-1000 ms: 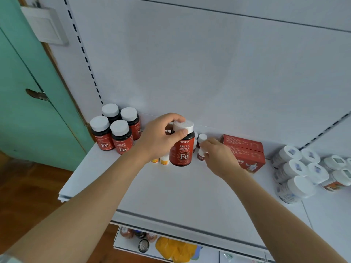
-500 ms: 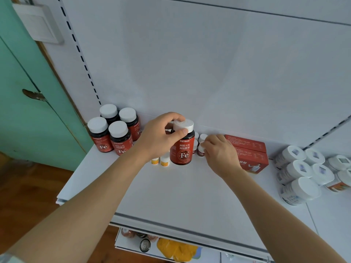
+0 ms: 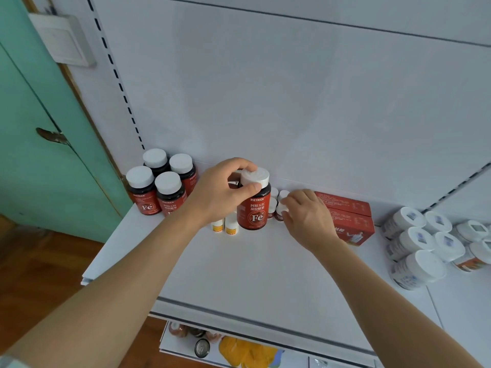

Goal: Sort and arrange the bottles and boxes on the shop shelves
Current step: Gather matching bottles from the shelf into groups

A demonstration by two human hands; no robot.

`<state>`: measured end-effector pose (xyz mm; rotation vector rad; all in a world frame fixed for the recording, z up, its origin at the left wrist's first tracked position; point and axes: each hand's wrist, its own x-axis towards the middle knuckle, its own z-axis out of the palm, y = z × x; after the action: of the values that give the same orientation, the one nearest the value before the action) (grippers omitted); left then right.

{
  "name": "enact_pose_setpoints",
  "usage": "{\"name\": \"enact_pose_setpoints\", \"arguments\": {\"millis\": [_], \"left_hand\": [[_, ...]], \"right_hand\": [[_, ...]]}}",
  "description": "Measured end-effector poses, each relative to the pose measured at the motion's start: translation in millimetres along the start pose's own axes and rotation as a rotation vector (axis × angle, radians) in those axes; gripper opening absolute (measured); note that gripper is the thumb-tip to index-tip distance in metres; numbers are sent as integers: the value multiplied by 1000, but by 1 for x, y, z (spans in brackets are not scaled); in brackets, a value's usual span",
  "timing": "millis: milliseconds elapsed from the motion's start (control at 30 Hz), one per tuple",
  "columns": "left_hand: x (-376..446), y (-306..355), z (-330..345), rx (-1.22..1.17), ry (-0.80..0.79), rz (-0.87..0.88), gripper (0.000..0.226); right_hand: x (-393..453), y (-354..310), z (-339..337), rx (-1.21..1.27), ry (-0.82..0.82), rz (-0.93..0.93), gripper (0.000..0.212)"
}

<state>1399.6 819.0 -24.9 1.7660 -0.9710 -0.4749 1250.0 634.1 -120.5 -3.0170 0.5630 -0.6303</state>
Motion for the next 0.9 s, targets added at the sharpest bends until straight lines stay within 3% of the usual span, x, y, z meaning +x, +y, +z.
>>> {"name": "enact_pose_setpoints", "arguments": {"millis": [367, 567, 900], "left_hand": [[-44, -5, -68, 105, 115, 86, 28], [-70, -39, -136, 168, 127, 55, 32], [-82, -103, -199, 411, -61, 127, 45]], "right_hand": [[22, -58, -24, 110, 216, -142, 25], [29, -131, -18, 130, 189, -131, 30], [19, -238, -3, 79, 96, 29, 37]]}}
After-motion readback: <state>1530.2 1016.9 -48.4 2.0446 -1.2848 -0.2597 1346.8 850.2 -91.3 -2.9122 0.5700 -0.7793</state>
